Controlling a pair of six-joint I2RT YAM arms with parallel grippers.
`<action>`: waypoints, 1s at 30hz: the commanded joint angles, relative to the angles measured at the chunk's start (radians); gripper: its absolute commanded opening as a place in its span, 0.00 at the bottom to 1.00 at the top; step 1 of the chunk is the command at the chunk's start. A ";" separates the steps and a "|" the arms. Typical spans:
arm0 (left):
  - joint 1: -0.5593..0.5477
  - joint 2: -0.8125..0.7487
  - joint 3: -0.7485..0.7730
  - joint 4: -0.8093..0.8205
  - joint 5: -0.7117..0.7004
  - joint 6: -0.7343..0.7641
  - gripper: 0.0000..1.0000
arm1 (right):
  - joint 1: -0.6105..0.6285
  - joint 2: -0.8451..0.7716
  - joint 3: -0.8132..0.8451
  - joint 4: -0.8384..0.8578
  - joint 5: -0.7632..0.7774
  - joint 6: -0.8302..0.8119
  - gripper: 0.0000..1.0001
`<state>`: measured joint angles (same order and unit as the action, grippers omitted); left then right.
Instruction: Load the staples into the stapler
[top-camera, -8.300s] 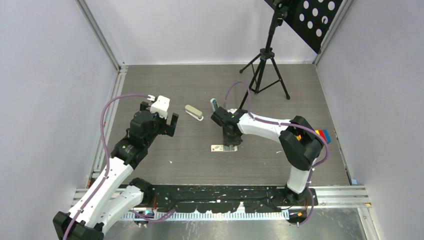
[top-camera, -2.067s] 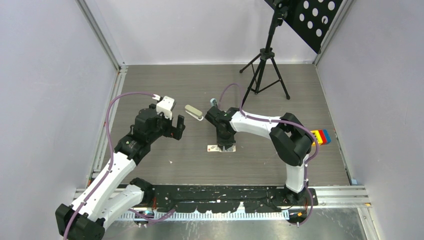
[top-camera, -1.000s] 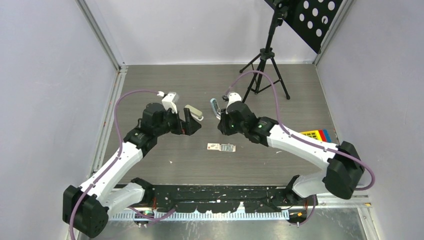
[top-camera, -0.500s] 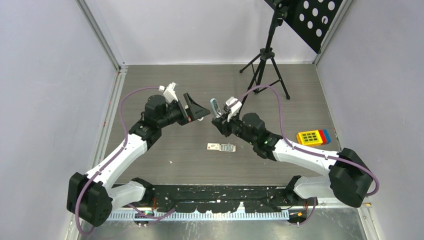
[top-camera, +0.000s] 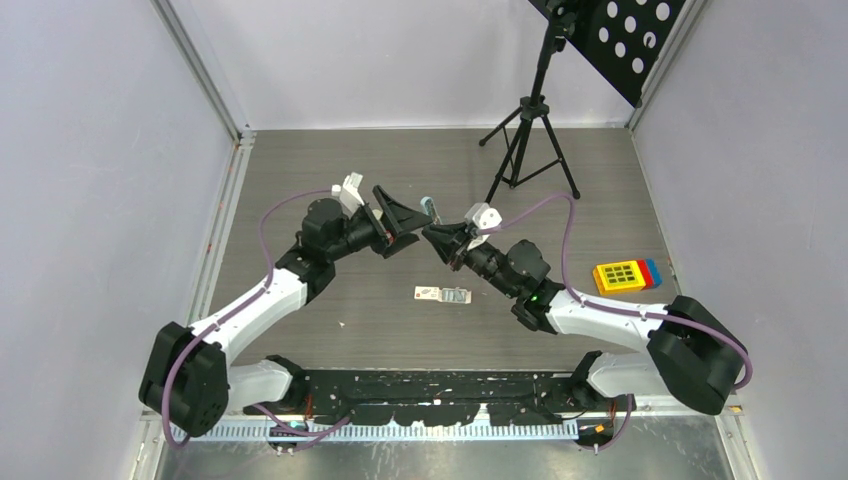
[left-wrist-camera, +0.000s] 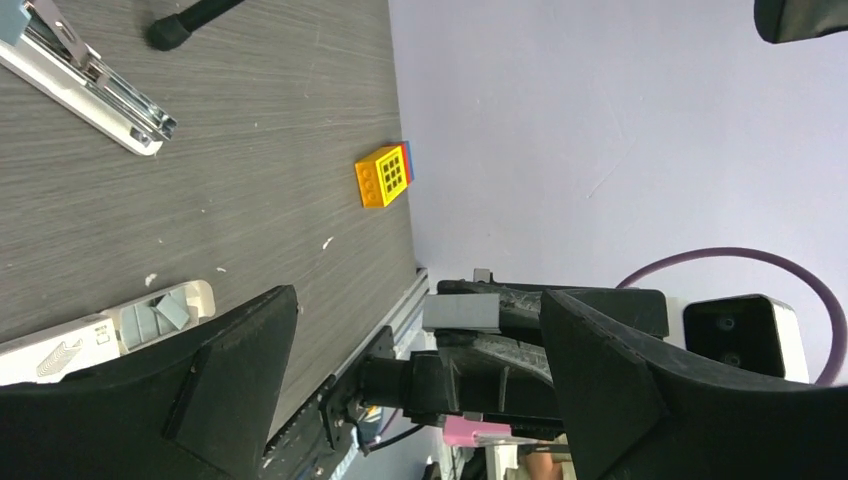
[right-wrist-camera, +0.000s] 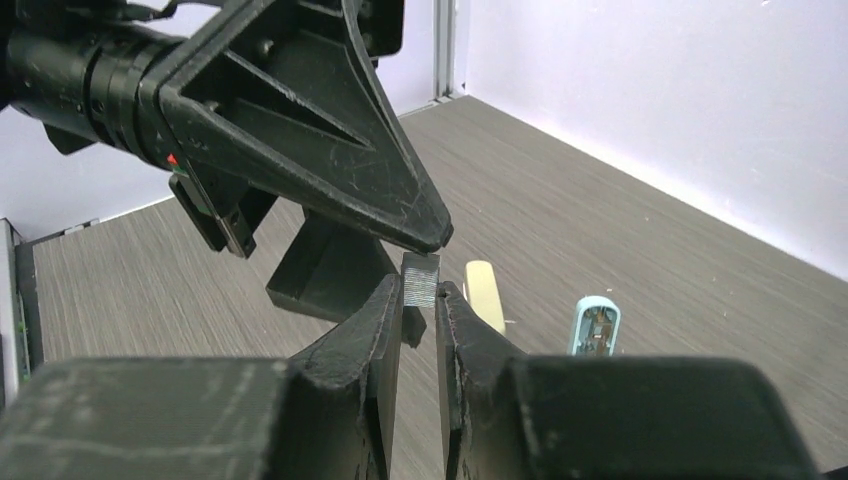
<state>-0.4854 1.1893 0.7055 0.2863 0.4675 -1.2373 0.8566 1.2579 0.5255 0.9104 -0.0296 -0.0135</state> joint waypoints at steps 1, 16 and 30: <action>-0.009 0.002 -0.025 0.137 -0.005 -0.083 0.92 | 0.007 -0.003 0.021 0.117 -0.002 -0.022 0.22; -0.028 0.046 -0.059 0.305 -0.006 -0.194 0.73 | 0.007 0.017 0.018 0.145 -0.017 0.006 0.22; -0.036 0.040 -0.058 0.307 -0.008 -0.179 0.41 | 0.007 0.023 0.016 0.148 -0.019 0.007 0.22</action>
<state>-0.5156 1.2339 0.6502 0.5343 0.4637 -1.4315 0.8566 1.2770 0.5255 0.9848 -0.0452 -0.0093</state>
